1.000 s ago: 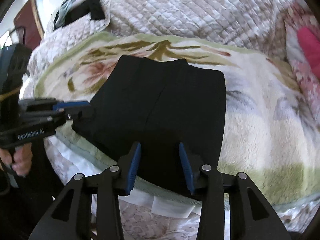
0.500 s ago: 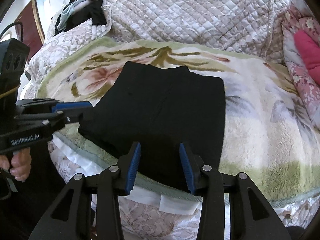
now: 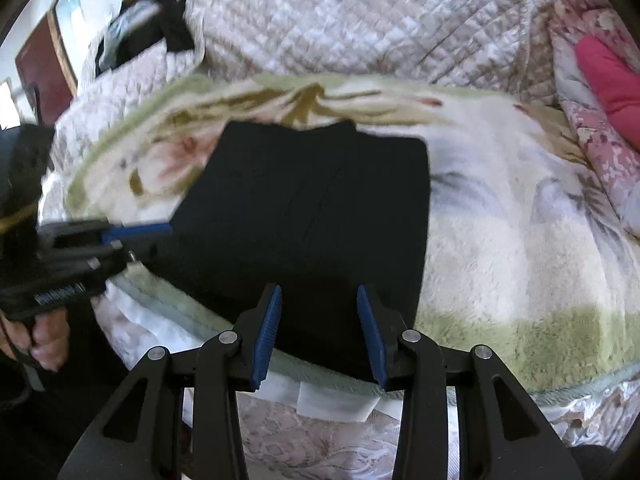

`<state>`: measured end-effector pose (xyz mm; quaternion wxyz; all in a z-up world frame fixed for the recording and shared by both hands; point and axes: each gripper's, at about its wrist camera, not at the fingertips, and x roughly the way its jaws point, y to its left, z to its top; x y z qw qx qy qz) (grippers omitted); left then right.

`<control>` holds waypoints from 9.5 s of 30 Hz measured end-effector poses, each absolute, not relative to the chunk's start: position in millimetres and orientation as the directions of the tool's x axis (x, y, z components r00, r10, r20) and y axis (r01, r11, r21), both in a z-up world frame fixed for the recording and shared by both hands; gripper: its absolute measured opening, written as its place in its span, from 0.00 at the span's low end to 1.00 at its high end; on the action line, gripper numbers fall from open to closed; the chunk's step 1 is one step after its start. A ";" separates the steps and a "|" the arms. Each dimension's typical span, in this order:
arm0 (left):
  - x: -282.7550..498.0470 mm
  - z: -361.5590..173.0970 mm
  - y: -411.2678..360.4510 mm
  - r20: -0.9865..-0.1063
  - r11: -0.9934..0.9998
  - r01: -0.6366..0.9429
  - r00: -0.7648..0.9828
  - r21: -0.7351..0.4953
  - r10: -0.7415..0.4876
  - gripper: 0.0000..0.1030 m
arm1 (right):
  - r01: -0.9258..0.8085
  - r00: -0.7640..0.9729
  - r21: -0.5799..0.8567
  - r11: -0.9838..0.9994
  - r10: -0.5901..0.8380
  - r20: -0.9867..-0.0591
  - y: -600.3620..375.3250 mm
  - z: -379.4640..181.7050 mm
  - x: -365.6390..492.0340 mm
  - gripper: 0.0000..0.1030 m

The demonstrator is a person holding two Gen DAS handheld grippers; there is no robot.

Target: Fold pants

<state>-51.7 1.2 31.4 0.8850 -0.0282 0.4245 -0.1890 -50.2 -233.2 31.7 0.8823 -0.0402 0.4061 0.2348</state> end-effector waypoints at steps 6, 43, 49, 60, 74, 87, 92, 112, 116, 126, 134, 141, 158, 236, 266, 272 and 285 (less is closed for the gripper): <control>-47.2 36.8 3.1 -0.746 0.929 0.304 0.564 -0.213 -0.355 0.20 | -0.418 0.548 0.160 0.894 0.389 -0.741 -240.1 28.7 -35.3 0.38; 61.4 43.4 10.2 -0.764 0.968 0.216 0.600 -0.128 -0.235 0.25 | -0.357 0.525 0.241 0.903 0.407 -0.748 -248.2 42.4 48.5 0.30; 31.0 48.6 9.9 -0.770 0.968 0.218 0.593 -0.126 -0.234 0.25 | -0.368 0.493 0.278 0.887 0.440 -0.751 -248.1 44.2 19.8 0.31; -12.5 33.0 11.3 -0.793 0.968 0.212 0.562 -0.136 -0.234 0.30 | -0.418 0.449 0.233 0.878 0.423 -0.787 -240.1 28.1 -15.5 0.31; 11.2 18.8 52.8 -0.763 0.908 0.134 0.501 -0.397 -0.408 0.51 | -0.257 0.402 0.504 0.825 0.565 -0.721 -290.9 9.5 33.5 0.51; 17.1 7.2 40.1 -0.711 0.859 0.194 0.492 -0.473 -0.502 0.62 | -0.262 0.331 0.646 0.717 0.696 -0.638 -292.2 1.4 40.7 0.51; 23.6 5.5 39.5 -0.708 0.861 0.196 0.499 -0.470 -0.500 0.63 | -0.250 0.336 0.645 0.722 0.689 -0.642 -289.6 -3.1 54.8 0.36; 66.1 65.3 49.4 -0.673 0.885 0.202 0.585 -0.420 -0.453 0.23 | -0.358 0.403 0.599 0.716 0.698 -0.592 -250.9 61.0 91.0 0.15; 93.1 70.9 56.7 -0.677 0.902 0.206 0.603 -0.378 -0.422 0.24 | -0.372 0.403 0.589 0.718 0.696 -0.594 -236.3 63.7 120.0 0.15; 107.7 33.3 92.8 -0.749 0.953 0.070 0.602 -0.295 -0.276 0.27 | -0.356 0.501 0.373 0.857 0.512 -0.698 -246.1 53.9 125.9 0.29; 53.9 66.2 74.4 -0.683 0.956 0.135 0.675 -0.259 -0.280 0.27 | -0.438 0.535 0.219 0.872 0.448 -0.716 -218.1 53.5 65.3 0.29; 43.9 40.2 43.7 -0.760 0.974 0.152 0.608 -0.171 -0.228 0.28 | -0.422 0.510 0.185 0.887 0.401 -0.761 -212.8 43.1 56.9 0.29; -10.4 28.3 26.1 -0.806 0.993 0.087 0.580 -0.082 -0.117 0.31 | -0.421 0.510 0.138 0.897 0.359 -0.782 -209.0 29.3 3.0 0.52; -9.4 10.7 16.9 -0.813 0.993 0.105 0.573 -0.059 -0.109 0.54 | -0.437 0.501 0.084 0.896 0.320 -0.804 -194.9 4.6 0.2 0.68; -8.5 10.5 18.3 -0.814 0.992 0.107 0.569 -0.063 -0.114 0.54 | -0.439 0.502 0.082 0.895 0.320 -0.804 -195.0 4.1 0.1 0.68; -8.4 10.4 18.5 -0.814 0.992 0.108 0.569 -0.064 -0.115 0.54 | -0.439 0.502 0.081 0.895 0.319 -0.804 -194.9 3.9 -0.1 0.69; -7.8 10.3 19.0 -0.815 0.992 0.109 0.569 -0.064 -0.115 0.54 | -0.436 0.504 0.082 0.896 0.318 -0.803 -194.3 4.0 -0.5 0.69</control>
